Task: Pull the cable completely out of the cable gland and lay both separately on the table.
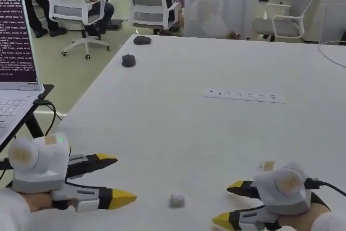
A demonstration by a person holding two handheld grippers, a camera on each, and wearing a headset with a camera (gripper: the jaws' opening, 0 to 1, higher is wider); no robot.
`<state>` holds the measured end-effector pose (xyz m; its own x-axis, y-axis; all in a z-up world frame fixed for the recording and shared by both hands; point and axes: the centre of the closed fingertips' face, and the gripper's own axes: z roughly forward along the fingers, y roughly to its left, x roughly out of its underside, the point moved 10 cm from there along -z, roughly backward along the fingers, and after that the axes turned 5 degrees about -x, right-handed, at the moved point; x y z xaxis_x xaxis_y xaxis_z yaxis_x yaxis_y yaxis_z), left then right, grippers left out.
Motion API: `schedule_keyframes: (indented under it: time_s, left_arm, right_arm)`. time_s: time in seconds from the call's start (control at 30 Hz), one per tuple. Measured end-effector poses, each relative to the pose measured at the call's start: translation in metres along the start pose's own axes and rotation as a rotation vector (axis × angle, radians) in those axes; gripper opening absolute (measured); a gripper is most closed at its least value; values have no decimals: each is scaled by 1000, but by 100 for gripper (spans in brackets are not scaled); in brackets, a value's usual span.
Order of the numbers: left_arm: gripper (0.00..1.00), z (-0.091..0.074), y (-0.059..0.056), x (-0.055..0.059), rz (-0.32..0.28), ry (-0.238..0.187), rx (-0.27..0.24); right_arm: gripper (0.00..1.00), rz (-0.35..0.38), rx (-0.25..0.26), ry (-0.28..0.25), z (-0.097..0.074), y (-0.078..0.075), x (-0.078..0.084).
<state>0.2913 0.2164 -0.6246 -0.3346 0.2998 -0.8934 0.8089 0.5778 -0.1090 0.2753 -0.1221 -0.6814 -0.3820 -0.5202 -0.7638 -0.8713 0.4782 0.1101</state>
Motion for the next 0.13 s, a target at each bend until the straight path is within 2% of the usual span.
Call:
schedule_keyframes:
  time_s: [0.13]
  left_arm:
    - [69, 1, 0, 2, 1, 7, 4]
  right_arm:
    - [55, 13, 19, -34, -12, -3, -2]
